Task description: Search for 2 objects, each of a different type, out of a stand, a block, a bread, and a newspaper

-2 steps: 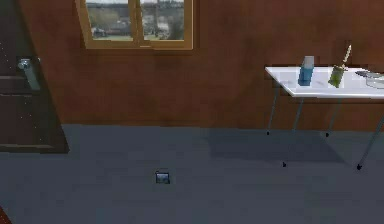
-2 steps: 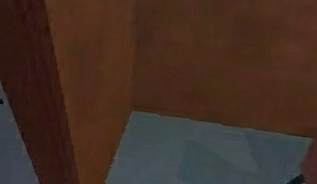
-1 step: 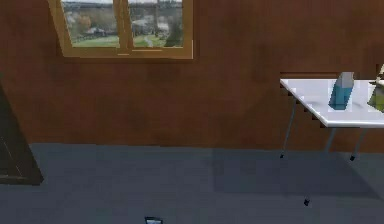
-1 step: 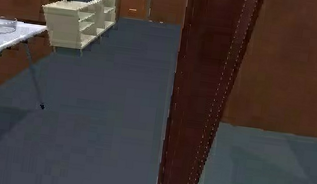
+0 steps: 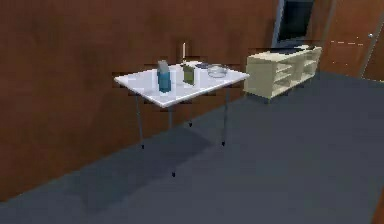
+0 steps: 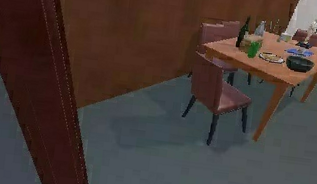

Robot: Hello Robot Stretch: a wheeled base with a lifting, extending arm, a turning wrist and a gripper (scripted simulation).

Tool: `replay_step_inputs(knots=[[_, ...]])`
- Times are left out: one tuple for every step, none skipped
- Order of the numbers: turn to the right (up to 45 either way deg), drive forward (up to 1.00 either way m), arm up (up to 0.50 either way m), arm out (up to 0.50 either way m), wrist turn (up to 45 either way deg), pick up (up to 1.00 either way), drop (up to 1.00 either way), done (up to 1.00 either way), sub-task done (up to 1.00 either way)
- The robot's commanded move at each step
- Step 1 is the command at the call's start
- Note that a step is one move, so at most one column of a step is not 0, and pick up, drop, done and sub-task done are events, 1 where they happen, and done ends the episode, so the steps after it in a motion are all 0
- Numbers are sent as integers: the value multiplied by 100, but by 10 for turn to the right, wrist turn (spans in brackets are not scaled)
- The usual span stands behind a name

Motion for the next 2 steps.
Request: replay_step_inputs(knots=[[300, 0, 0, 0, 0, 0, 0, 0, 0], [0, 100, 0, 0, 0, 0, 0, 0, 0]])
